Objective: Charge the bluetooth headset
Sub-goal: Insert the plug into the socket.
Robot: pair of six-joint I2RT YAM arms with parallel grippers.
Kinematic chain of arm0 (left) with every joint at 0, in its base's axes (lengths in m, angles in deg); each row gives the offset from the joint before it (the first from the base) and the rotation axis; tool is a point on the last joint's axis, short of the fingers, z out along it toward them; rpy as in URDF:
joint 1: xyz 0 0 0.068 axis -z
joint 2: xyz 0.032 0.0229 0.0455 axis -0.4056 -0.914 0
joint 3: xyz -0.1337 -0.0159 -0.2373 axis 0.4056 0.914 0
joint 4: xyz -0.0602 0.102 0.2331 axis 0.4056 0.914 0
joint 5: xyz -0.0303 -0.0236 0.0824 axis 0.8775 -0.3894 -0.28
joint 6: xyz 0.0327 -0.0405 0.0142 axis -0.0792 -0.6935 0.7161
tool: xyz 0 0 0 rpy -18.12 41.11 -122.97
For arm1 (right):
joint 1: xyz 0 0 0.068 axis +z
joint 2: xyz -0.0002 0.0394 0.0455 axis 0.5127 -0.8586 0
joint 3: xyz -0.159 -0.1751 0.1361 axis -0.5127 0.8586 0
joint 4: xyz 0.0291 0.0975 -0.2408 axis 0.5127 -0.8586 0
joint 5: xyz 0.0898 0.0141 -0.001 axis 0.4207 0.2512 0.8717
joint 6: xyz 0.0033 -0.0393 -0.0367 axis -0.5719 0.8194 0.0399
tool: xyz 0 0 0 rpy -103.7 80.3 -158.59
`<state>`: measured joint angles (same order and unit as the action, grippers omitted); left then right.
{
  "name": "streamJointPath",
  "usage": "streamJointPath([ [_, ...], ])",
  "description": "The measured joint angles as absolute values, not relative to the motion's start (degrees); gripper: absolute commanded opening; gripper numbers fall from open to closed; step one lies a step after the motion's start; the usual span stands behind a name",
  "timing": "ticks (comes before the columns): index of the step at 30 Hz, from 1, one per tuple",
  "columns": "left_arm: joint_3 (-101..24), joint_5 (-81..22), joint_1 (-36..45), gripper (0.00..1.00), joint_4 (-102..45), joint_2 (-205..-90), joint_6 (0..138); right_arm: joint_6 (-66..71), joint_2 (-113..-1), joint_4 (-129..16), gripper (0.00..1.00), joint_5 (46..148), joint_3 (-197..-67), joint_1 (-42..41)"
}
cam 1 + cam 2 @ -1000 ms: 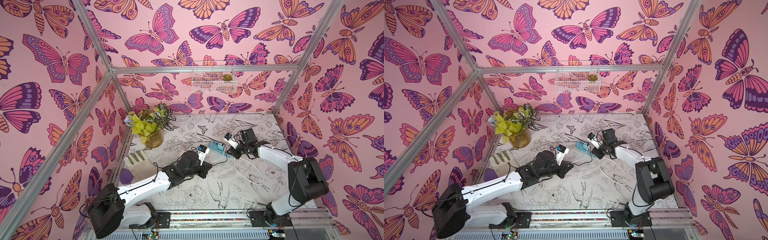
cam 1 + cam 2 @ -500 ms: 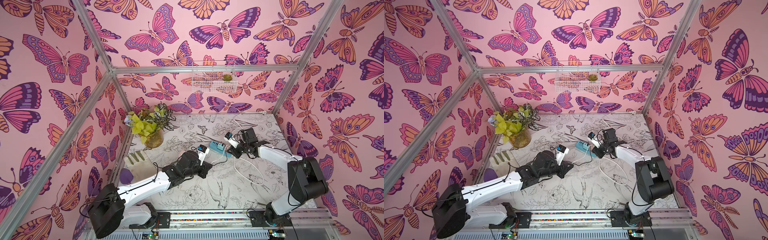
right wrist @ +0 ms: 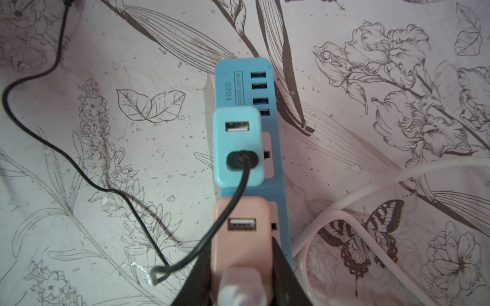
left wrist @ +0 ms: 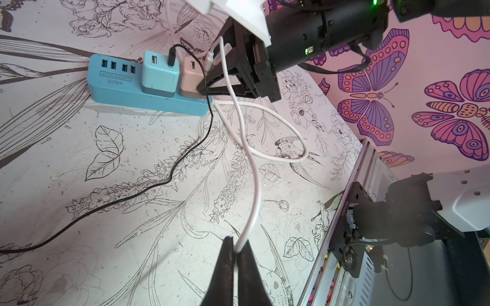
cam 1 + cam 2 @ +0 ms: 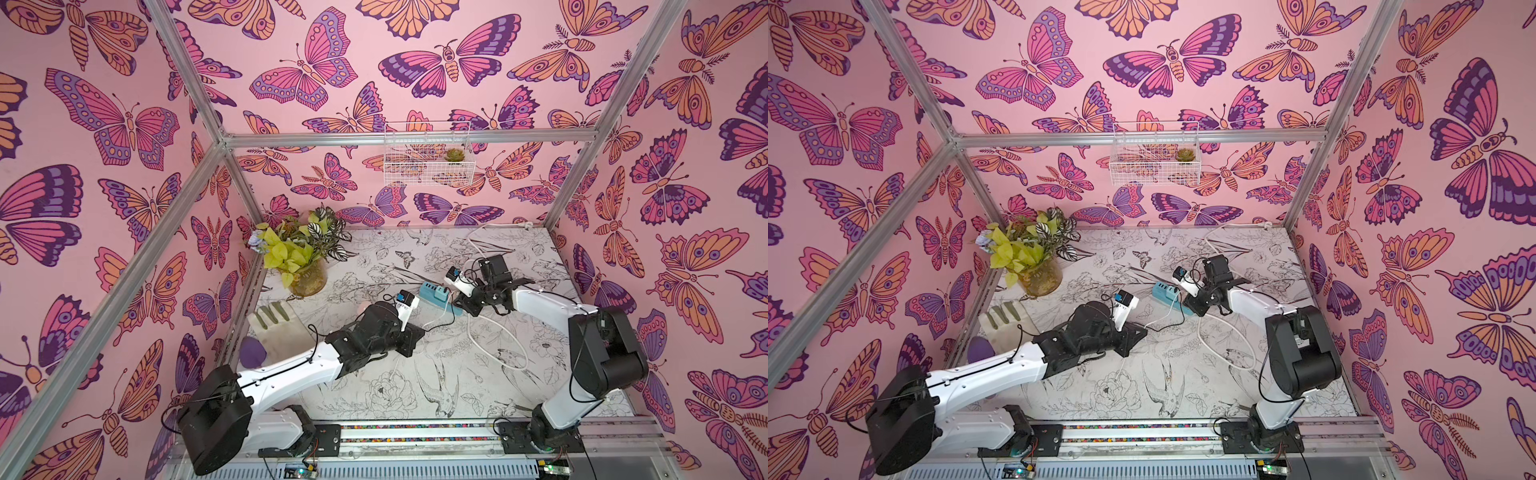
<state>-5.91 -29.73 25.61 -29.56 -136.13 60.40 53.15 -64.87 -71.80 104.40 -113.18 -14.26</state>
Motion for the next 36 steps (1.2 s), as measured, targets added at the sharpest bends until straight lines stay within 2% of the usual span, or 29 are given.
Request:
streamJointPath([
  [5, -5.9, -29.7, 25.6, 0.00, -29.6, -136.1, 60.4, 54.8, -65.5, -73.7, 0.18, 104.3, -114.6, -14.2],
  [10, -5.9, -29.7, 25.6, 0.00, -29.6, -136.1, 60.4, 54.3, -65.5, -73.7, 0.35, 104.4, -114.6, -14.3],
  [16, -5.9, -29.7, 25.6, 0.00, -29.6, -136.1, 60.4, 52.6, -64.0, -74.4, 0.42, 104.4, -114.2, -14.3],
  [23, -5.8, -29.7, 25.6, 0.00, -29.6, -136.1, 60.4, 51.1, -61.0, -74.5, 0.40, 104.4, -114.2, -14.3],
  [32, -5.4, -29.7, 25.6, 0.00, -29.7, -136.1, 60.0, 49.6, -61.2, -74.3, 0.25, 104.4, -114.2, -14.2],
  [36, -5.4, -29.7, 25.6, 0.00, -29.7, -136.1, 60.0, 49.2, -61.8, -74.0, 0.22, 104.6, -114.9, -14.2],
])
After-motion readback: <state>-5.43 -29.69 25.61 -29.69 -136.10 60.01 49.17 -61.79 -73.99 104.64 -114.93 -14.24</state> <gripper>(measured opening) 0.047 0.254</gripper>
